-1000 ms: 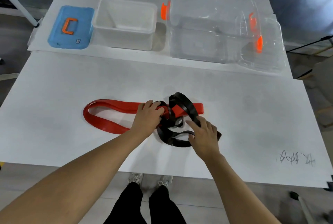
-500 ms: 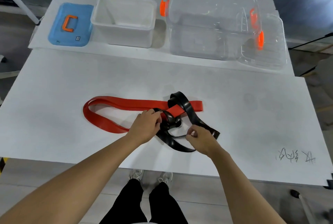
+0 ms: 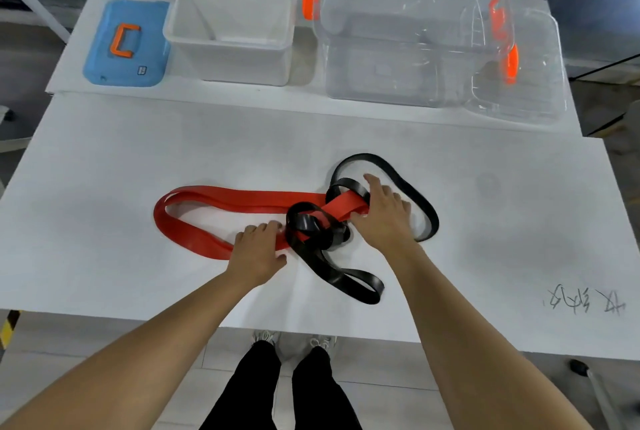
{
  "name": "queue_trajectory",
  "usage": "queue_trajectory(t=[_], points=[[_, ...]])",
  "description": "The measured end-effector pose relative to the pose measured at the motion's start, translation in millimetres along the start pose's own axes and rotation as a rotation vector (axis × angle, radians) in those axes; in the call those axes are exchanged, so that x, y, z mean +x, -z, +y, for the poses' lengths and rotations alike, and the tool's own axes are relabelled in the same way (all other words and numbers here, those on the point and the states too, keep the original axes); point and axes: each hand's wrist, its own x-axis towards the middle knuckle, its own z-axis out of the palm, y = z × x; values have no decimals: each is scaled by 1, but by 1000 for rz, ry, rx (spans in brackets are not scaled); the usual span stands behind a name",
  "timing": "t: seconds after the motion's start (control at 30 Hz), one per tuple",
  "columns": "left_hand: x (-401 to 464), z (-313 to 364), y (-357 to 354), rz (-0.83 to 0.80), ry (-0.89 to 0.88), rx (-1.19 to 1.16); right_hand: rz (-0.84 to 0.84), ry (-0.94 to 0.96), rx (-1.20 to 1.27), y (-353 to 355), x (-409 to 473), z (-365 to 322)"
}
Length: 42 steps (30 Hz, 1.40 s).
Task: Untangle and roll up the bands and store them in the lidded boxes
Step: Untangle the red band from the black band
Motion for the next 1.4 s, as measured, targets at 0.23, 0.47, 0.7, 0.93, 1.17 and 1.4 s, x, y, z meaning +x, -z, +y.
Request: queue_trajectory(t=[0.23,0.47,0.7,0.93,1.17,1.4], points=[[0,-9,-10,-11,4,-14,-71,-22,83,-5,2,1],[-6,3,13,205,-65,-221,101,-69,218,12,-8,14],[-23,6,53,208,-34,-432,118,-310,244,21,-23,5],[-44,8,71,213,-37,-502,17,-45,626,3,-71,-47],[-65,11,80,159,-189,-515,-117,-36,620,-16,-89,-76],[-70,-12,96,322,-132,-527,19,-38,516,7,-83,-47]])
